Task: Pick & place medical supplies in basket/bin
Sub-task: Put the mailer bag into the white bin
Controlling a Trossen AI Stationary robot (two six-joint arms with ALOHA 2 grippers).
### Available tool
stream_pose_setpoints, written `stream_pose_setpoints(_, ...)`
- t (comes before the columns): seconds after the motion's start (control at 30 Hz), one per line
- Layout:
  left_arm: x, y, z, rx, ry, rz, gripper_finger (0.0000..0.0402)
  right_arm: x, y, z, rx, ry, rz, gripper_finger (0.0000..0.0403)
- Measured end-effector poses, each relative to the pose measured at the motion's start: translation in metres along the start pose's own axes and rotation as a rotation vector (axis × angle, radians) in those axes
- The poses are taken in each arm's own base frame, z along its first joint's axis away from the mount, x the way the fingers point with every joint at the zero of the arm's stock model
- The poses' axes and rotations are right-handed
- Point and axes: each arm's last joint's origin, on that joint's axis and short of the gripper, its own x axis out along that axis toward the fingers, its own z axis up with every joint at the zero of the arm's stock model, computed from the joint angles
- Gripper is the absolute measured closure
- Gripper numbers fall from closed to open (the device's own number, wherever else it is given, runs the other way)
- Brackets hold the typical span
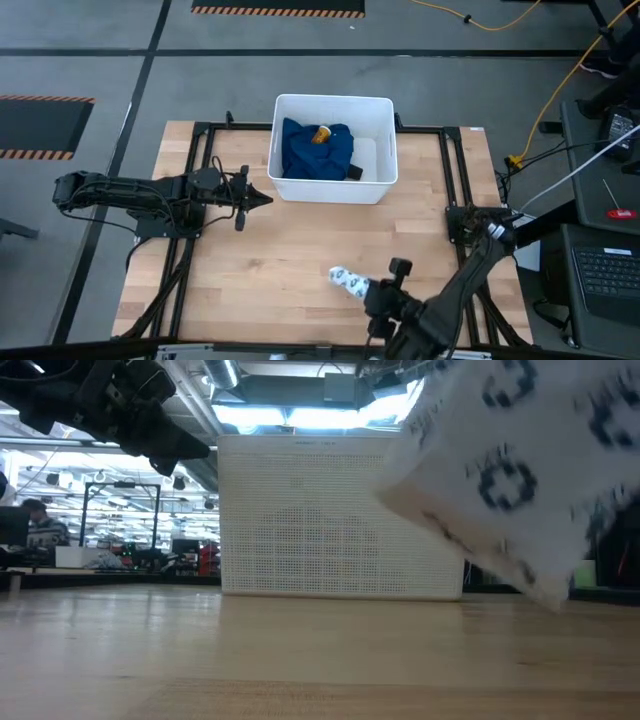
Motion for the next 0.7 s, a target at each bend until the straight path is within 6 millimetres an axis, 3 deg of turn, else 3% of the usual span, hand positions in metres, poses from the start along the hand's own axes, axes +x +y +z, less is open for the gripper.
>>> stream_pose_setpoints(0.2, 0.000, 0.000, 0.000, 0.000, 0.000, 0.000, 0.0399, -0.011, -0.036, 0.020, -0.056, -0.029, 0.018, 0.0403)
stream_pose_setpoints(0.7, 0.000, 0.000, 0.000, -0.002, 0.000, 0.000, 0.0399, -0.038, -0.130, 0.057, -0.007, -0.181, 0.035, 0.0403)
